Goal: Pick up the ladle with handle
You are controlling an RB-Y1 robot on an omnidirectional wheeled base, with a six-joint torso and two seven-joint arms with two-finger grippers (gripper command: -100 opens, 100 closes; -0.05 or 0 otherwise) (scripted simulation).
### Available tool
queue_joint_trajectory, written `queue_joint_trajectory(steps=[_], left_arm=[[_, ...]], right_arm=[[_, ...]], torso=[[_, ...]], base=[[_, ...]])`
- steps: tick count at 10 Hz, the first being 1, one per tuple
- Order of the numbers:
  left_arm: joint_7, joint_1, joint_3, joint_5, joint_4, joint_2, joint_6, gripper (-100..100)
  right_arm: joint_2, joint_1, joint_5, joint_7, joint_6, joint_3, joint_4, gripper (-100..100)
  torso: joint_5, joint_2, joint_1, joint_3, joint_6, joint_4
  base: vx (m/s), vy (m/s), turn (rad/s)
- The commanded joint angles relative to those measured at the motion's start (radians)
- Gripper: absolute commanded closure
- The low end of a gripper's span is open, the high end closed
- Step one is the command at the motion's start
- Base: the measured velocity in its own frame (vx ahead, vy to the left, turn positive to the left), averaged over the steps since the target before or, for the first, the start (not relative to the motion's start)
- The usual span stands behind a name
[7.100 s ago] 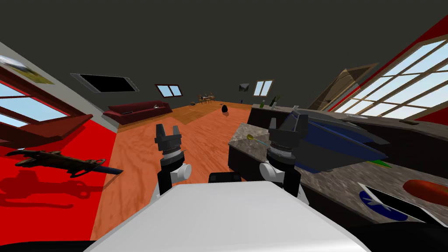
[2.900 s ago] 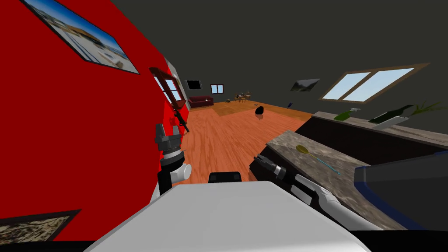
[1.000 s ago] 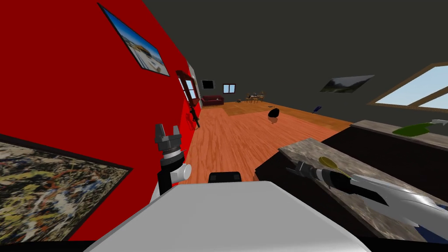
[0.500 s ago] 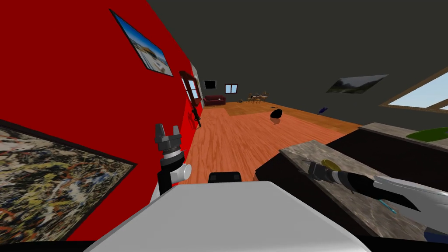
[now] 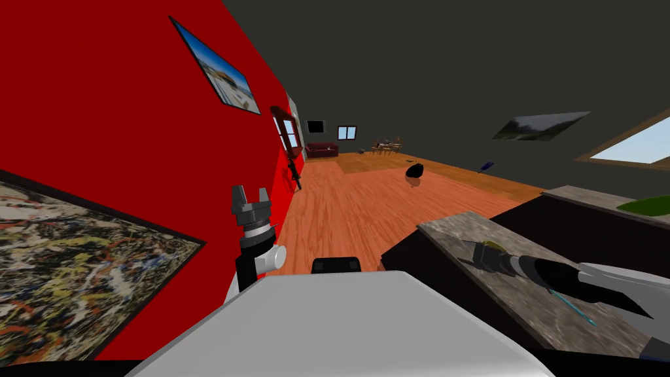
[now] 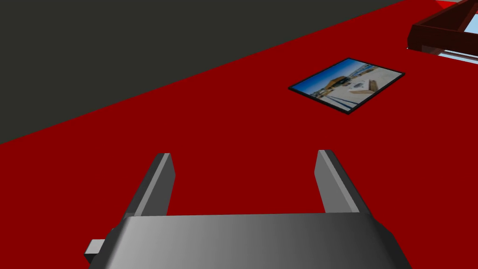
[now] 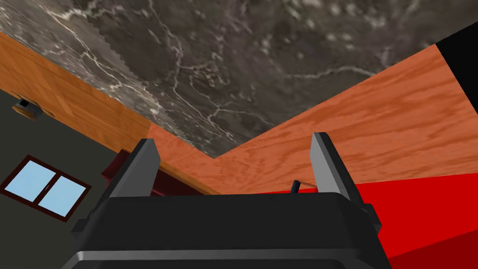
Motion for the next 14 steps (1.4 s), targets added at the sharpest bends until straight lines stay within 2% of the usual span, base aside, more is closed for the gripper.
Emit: queue_joint_trajectory(steps=[1,2,4,5,8,9,11,12,13,14], left_arm=[[0.000,0.000,0.000,0.000,0.000,0.000,0.000,0],[0.000,0.000,0.000,0.000,0.000,0.000,0.000,0],[0.000,0.000,0.000,0.000,0.000,0.000,0.000,0],[0.000,0.000,0.000,0.000,0.000,0.000,0.000,0],[0.000,0.000,0.000,0.000,0.000,0.000,0.000,0],[0.000,0.000,0.000,0.000,0.000,0.000,0.000,0],[0.000,0.000,0.000,0.000,0.000,0.000,0.000,0],[0.000,0.000,0.000,0.000,0.000,0.000,0.000,0],[0.000,0.000,0.000,0.000,0.000,0.000,0.000,0],[0.000,0.000,0.000,0.000,0.000,0.000,0.000,0]], right_arm=[[-0.001,-0.010,0.010,0.020,-0.004,0.008,0.041,-100],[-0.001,-0.010,0.010,0.020,-0.004,0.008,0.041,-100],[-0.013,-0.027,0.041,0.071,0.005,0.034,0.108,-100],[-0.013,-0.027,0.041,0.071,0.005,0.034,0.108,-100],[-0.010,-0.039,0.083,0.134,0.026,0.070,0.181,-100],[-0.010,-0.039,0.083,0.134,0.026,0.070,0.171,-100],[-0.009,-0.040,0.086,0.138,0.028,0.073,0.186,-100],[-0.015,-0.032,0.081,0.133,0.035,0.070,0.168,-100],[-0.015,-0.033,0.082,0.134,0.034,0.070,0.169,0],[-0.019,-0.062,0.115,0.100,0.059,0.087,0.133,-100]], torso=[[0.000,0.000,0.000,0.000,0.000,0.000],[0.000,0.000,0.000,0.000,0.000,0.000],[0.000,-0.001,0.001,0.000,0.000,0.000],[0.000,-0.001,-0.002,0.000,0.000,0.000],[-0.001,0.000,-0.004,0.000,0.000,0.000],[-0.002,-0.001,-0.007,0.000,0.001,0.000],[-0.001,-0.001,-0.001,0.000,0.000,0.000],[0.000,-0.001,0.002,0.000,0.000,0.000],[0.000,-0.001,0.004,-0.001,0.000,0.000],[0.000,-0.001,0.004,-0.001,0.000,0.000]], base=[[-0.011,-0.073,0.033],[0.003,-0.037,-0.007],[0.002,-0.079,0.044],[0.000,-0.104,0.030],[-0.005,-0.142,0.026],[0.004,-0.147,0.004],[-0.003,-0.046,0.001],[-0.001,-0.009,-0.001],[0.000,0.000,0.000],[-0.007,-0.016,-0.088]])
